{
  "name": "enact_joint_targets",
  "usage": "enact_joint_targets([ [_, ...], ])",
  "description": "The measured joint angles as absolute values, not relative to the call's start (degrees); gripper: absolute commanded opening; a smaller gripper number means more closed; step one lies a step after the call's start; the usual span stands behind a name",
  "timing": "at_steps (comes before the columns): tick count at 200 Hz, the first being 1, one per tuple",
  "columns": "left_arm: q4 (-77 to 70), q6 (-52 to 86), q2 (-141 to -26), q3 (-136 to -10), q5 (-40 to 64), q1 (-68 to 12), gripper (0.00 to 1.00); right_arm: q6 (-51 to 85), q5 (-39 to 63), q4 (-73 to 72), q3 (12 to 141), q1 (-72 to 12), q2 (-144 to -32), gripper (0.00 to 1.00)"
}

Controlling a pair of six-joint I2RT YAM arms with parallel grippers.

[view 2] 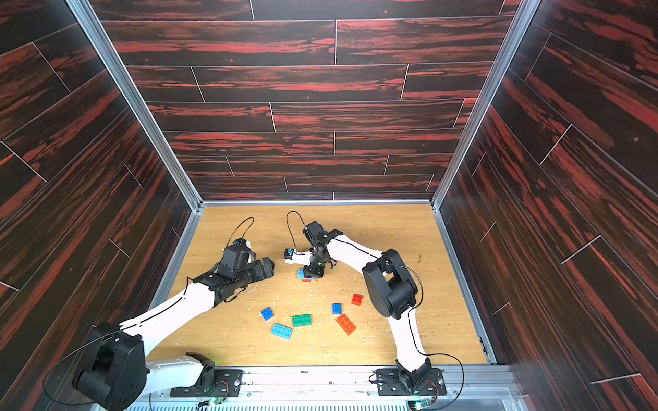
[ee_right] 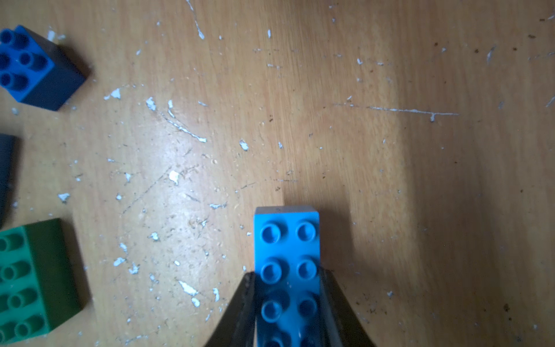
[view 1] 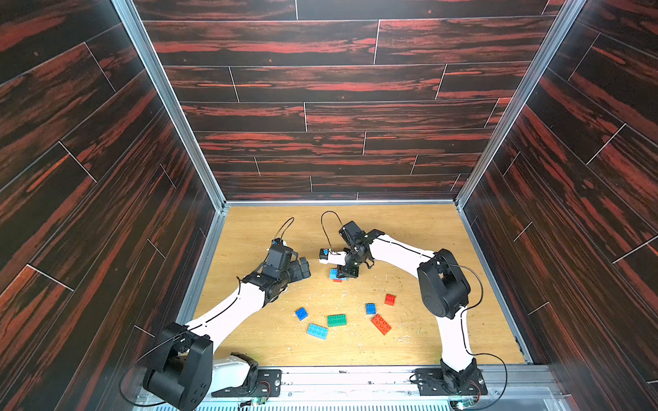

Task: Assemble a heart with lego
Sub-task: Assemble the lego brick with the lego brick.

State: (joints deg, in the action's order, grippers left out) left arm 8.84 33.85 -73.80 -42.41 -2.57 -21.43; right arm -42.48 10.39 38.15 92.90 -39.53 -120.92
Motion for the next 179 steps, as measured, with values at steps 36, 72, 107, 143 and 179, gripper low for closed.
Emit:
enact_joint_targets([
  [36,8.93,33.87,-73.71,-42.15,-2.55,-21.43,1.00,-41.85,10.24,36.77,91.57,-39.57,-120.68,0.00],
  [72,8.95,33.87,-73.71,-41.69,-2.55,-21.43,1.00,-40.58,8.25,35.62,90.45,-40.73,-120.16,0.00],
  [107,8.80,33.87,-73.71,-41.25,-2.52,-21.39,1.00,-39.66,5.72,33.41,88.55,-41.85,-119.24,0.00],
  [143,8.67,33.87,-73.71,-41.23,-2.52,-21.39,1.00,-39.35,5.13,37.15,94.65,-42.06,-122.76,0.00],
  [179,8.56,33.87,-73.71,-41.12,-2.57,-21.39,1.00,-36.86,5.85,35.73,93.51,-42.13,-121.80,0.35],
])
